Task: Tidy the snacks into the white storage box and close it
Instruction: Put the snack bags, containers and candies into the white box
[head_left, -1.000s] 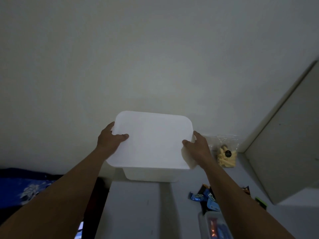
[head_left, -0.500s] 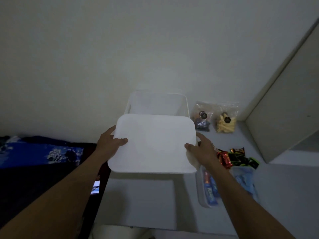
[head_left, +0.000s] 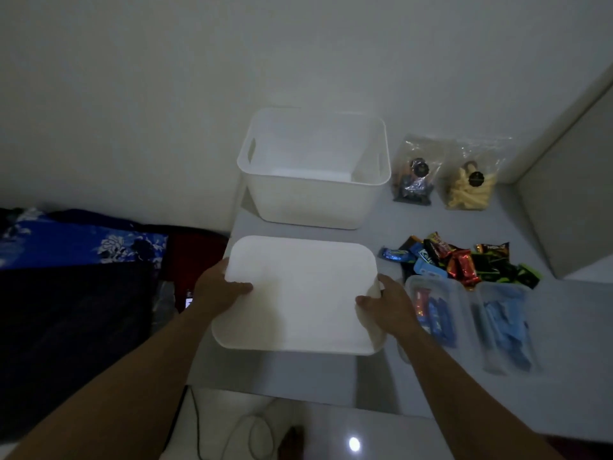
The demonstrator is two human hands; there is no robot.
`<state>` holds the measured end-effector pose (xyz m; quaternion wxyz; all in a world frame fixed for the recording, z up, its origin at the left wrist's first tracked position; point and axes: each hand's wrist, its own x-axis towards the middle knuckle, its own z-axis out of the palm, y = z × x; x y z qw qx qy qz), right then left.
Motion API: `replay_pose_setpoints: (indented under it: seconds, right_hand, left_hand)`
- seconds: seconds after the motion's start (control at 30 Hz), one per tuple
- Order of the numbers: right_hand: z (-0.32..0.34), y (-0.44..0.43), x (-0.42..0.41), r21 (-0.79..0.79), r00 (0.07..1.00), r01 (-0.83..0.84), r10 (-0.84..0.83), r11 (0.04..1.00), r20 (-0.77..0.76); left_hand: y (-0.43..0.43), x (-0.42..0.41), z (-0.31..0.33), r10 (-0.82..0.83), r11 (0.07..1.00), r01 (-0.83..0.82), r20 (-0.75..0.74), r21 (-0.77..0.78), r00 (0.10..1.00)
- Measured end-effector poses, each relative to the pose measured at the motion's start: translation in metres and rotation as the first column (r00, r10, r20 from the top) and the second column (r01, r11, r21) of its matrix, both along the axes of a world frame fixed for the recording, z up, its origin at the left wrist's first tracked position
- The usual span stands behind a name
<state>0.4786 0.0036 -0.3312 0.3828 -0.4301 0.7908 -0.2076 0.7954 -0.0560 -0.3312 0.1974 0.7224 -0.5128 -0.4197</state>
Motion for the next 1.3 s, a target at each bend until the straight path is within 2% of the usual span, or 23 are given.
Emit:
replay_pose_setpoints:
  seconds: [0.17, 0.3, 0.43, 0.6, 0.7, 0.87, 1.07, 1.17, 1.3]
  right_hand:
    - [-0.025, -0.003, 0.003, 0.090, 0.995, -0.028, 0.036, 0.996, -0.089]
    - [-0.029, 0.000, 0.006, 0.147, 0.990, -0.043, 0.061, 0.988, -0.125]
    - [-0.028, 0.000, 0.012, 0.170, 0.988, -0.042, 0.067, 0.985, -0.143]
    - [-0.016, 0.003, 0.013, 0.194, 0.985, -0.072, 0.100, 0.978, -0.143]
    - [-0.003, 0.005, 0.010, 0.167, 0.981, -0.091, 0.117, 0.982, -0.155]
    - [0.029, 0.007, -0.005, 0.089, 0.964, -0.118, 0.135, 0.989, -0.228]
    - [0.067, -0.001, -0.057, -0.054, 0.951, -0.130, 0.109, 0.990, -0.288]
    - [0.084, -0.014, -0.099, -0.114, 0.940, -0.143, 0.099, 0.983, -0.325]
    - [0.098, -0.039, -0.161, -0.123, 0.928, -0.146, 0.093, 0.982, -0.362]
  left_hand:
    - [-0.006, 0.001, -0.027, -0.055, 0.996, 0.040, 0.198, 0.082, 0.979]
    - [-0.012, 0.003, -0.039, -0.097, 0.992, 0.067, 0.288, 0.110, 0.953]
    - [-0.016, -0.005, -0.031, -0.174, 0.982, 0.127, 0.422, 0.138, 0.890]
    - [-0.009, -0.022, -0.019, -0.213, 0.973, 0.138, 0.487, 0.185, 0.847]
    - [-0.006, -0.039, -0.005, -0.237, 0.971, 0.203, 0.559, 0.123, 0.795]
    - [-0.006, -0.087, 0.020, -0.316, 0.930, 0.368, 0.505, -0.003, 0.803]
    - [-0.008, -0.175, 0.059, -0.431, 0.829, 0.539, 0.442, -0.150, 0.787]
    - [-0.015, -0.230, 0.073, -0.463, 0.794, 0.573, 0.407, -0.203, 0.787]
    - [-0.036, -0.296, 0.087, -0.470, 0.800, 0.558, 0.350, -0.219, 0.811]
